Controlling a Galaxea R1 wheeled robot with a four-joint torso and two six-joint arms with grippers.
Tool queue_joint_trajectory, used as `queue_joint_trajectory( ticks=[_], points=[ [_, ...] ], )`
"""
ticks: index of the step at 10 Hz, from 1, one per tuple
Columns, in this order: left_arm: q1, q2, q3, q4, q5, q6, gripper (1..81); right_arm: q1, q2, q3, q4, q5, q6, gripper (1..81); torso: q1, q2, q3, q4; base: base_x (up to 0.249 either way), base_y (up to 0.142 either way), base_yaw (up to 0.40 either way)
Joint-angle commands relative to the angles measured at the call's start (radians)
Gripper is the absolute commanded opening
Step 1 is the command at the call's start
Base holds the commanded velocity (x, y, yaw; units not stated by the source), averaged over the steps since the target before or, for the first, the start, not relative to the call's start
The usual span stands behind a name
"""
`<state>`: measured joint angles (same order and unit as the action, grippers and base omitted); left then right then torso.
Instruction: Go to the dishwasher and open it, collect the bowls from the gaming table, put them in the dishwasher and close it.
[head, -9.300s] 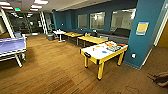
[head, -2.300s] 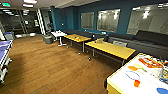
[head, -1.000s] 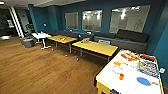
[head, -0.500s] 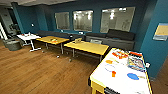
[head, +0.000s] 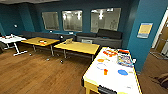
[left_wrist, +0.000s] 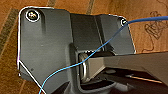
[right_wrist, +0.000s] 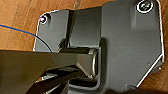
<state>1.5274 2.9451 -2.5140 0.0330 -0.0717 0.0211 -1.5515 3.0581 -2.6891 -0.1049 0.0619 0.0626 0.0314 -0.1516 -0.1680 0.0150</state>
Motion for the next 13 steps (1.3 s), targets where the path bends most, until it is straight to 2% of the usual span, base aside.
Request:
queue_joint_trajectory(
  ticks=[1, 8, 11, 13],
  points=[
    [-0.04, -0.001, 0.011, 0.007, 0.055, -0.004, 81.1, 0.04, 0.006, 0.009, -0.006, -0.051, -0.004, 81.1, 0.0, 0.0, 0.0, 0.0, 0.0, 0.0, -0.261],
    [-0.04, -0.003, 0.011, 0.008, 0.055, -0.004, 81.1, 0.043, 0.006, 0.009, -0.006, -0.051, -0.004, 81.1, 0.0, 0.0, 0.0, 0.0, 0.0, 0.0, -0.262],
    [-0.04, -0.003, 0.011, 0.007, 0.055, -0.004, 81.1, 0.041, 0.006, 0.009, -0.004, -0.051, -0.004, 81.1, 0.0, 0.0, 0.0, 0.0, 0.0, -0.148, 0.0],
    [-0.04, -0.003, 0.011, 0.004, 0.055, -0.004, 81.1, 0.041, 0.006, 0.009, -0.004, -0.051, -0.004, 81.1, 0.0, 0.0, 0.0, 0.0, 0.0, 0.0, 0.0]
  ],
)
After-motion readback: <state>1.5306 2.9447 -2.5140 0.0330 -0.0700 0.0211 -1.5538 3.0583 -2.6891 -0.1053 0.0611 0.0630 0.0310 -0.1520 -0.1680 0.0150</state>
